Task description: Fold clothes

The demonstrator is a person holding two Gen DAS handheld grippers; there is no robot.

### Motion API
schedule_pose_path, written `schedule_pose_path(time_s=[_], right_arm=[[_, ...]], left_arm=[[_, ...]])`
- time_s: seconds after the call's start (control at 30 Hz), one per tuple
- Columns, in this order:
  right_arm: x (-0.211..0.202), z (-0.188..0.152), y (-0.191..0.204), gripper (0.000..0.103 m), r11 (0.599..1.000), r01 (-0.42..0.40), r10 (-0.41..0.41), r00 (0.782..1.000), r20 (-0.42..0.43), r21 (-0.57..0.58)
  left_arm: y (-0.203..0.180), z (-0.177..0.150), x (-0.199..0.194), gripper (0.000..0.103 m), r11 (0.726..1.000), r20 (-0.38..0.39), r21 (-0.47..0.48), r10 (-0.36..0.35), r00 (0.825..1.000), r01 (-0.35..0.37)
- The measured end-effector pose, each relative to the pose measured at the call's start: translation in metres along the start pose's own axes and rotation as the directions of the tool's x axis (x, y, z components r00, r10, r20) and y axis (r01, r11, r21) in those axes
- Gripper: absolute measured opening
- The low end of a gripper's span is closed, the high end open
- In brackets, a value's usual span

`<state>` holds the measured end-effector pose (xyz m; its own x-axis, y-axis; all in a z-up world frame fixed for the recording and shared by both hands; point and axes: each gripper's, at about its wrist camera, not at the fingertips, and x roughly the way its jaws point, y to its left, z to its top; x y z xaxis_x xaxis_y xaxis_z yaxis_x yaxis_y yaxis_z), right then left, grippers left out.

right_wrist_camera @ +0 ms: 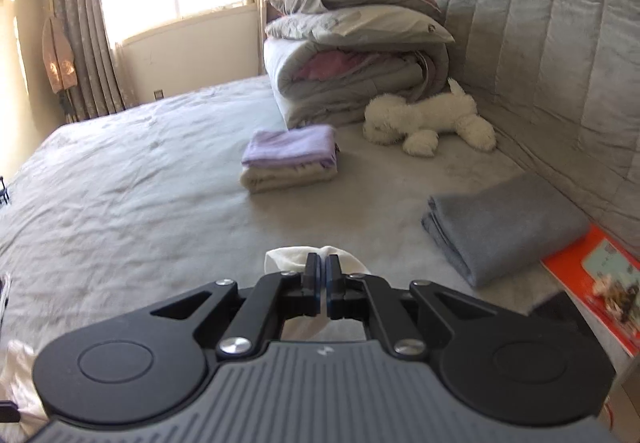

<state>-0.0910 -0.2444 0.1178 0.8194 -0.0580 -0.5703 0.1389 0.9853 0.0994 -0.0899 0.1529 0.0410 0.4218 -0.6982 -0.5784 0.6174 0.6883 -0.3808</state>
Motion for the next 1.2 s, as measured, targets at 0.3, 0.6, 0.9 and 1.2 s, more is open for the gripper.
schedule_pose_path(time_s=[0.3,0.6,0.9,1.2], right_arm=[[0.010,-0.068,-0.022,0.003,0.997,0.069,-0.061,0.974,-0.217,0.033],[0.019,-0.103,-0.035,0.012,0.997,0.064,-0.046,0.932,-0.360,0.038],[0.023,-0.092,-0.017,0.039,0.999,-0.031,0.033,0.939,-0.342,0.010],[0.046,-0.094,0.046,0.039,0.945,-0.324,0.290,0.886,-0.363,-0.036]], left_arm=[[0.003,-0.045,0.043,0.000,0.999,-0.214,-0.015,0.027,0.976,-0.031],[0.005,-0.053,0.045,0.036,0.996,-0.236,-0.001,0.087,0.968,-0.089],[0.029,-0.038,0.013,0.051,0.968,-0.168,-0.073,0.227,0.959,-0.242],[0.081,-0.027,-0.017,0.051,0.900,-0.127,-0.203,0.367,0.921,-0.386]])
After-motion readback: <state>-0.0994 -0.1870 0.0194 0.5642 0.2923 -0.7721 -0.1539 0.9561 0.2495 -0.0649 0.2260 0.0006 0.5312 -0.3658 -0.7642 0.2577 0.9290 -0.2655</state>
